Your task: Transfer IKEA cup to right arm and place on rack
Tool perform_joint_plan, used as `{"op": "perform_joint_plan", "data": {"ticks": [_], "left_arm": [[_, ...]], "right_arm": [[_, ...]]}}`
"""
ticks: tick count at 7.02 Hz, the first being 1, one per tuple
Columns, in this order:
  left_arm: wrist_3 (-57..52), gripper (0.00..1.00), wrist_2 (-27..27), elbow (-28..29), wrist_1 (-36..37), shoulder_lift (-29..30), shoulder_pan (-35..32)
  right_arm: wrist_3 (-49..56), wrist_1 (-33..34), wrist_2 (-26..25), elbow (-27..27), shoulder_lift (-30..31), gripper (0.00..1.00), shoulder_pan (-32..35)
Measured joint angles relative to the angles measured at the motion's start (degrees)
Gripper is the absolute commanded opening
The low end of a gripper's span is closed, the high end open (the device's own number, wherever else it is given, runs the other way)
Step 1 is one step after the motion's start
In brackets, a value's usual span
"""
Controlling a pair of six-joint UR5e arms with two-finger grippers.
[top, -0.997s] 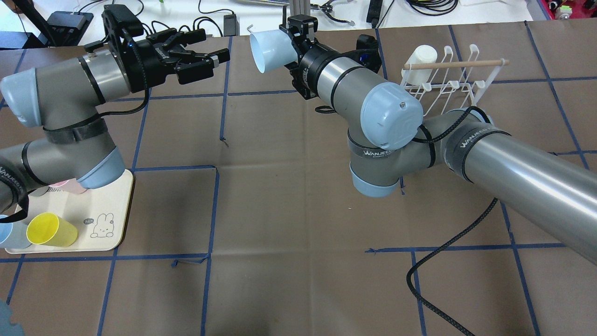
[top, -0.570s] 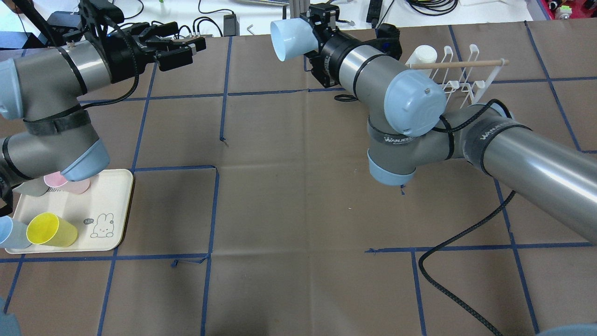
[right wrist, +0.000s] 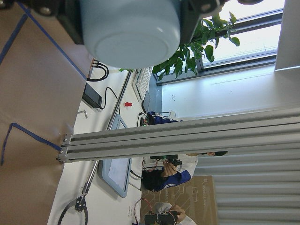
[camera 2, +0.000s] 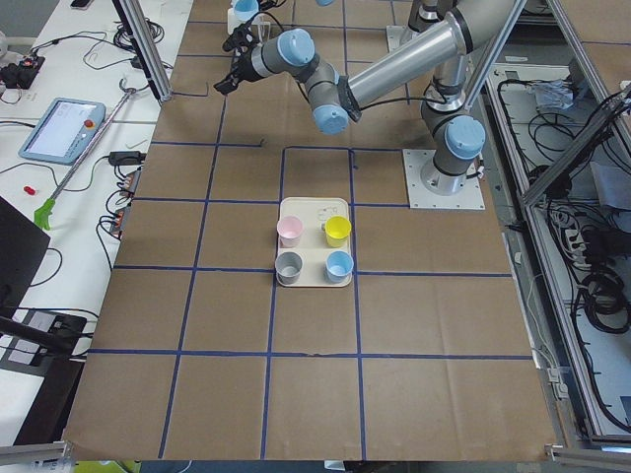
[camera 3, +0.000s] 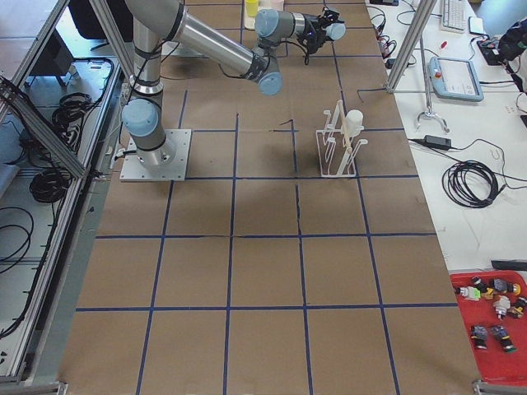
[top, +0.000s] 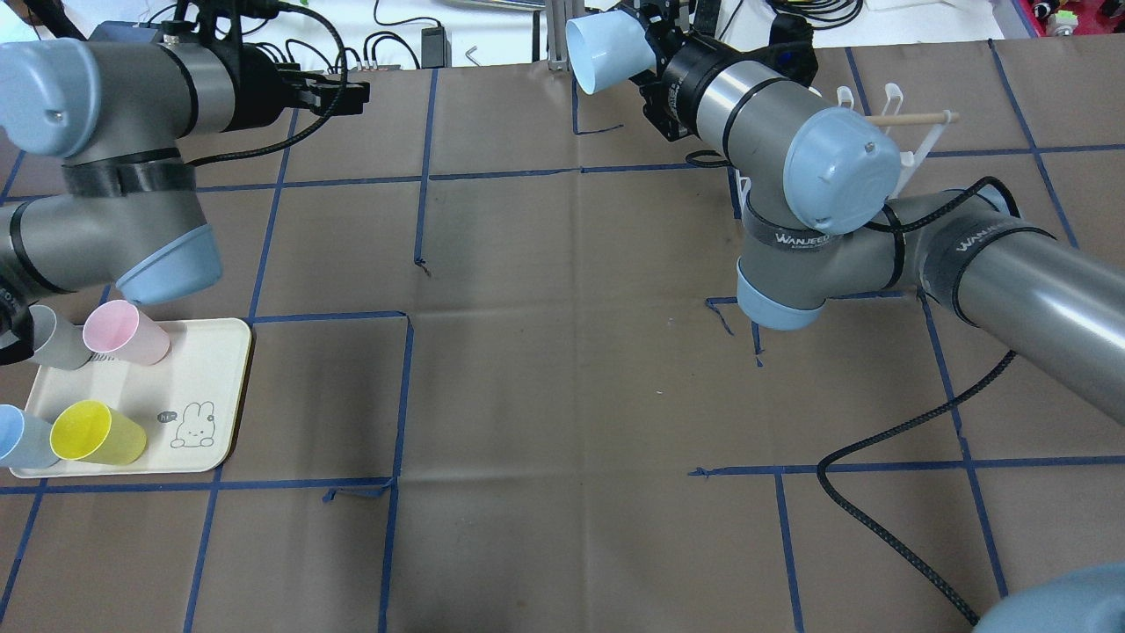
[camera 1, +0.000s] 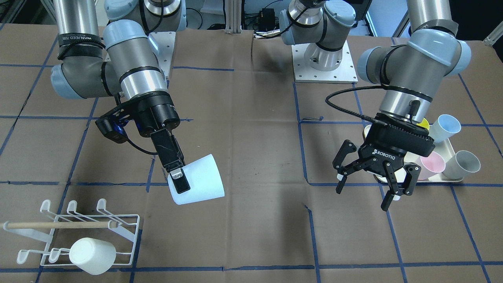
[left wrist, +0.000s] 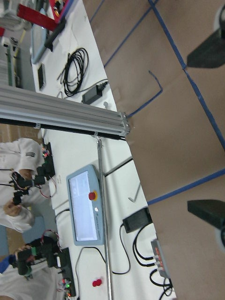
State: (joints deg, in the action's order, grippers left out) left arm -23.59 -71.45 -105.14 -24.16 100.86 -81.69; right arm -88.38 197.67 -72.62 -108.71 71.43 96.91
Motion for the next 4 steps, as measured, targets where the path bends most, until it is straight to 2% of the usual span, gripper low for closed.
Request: {"op": "perform_joint_plan", "data": {"ticks": [1,2,4], "left_arm": [[0.26,0.99,-8.35,4.23,-11.11,-0.68,-3.2],[1.77,0.99,-13.68,9.29,-23.33,-1.1,-5.01],[8.57,0.99,-17.46,19.07,-45.66,-1.47,-6.19]], "right_arm": [[0.21,0.0,-0.09,-0.05,0.06,0.14,-0.03],[0.49,-0.04,-0.26,-0.11,0.14,0.11,-0.13],[4.13,-0.23,-0.75,-0.17,0.43,0.11,-0.4]]}}
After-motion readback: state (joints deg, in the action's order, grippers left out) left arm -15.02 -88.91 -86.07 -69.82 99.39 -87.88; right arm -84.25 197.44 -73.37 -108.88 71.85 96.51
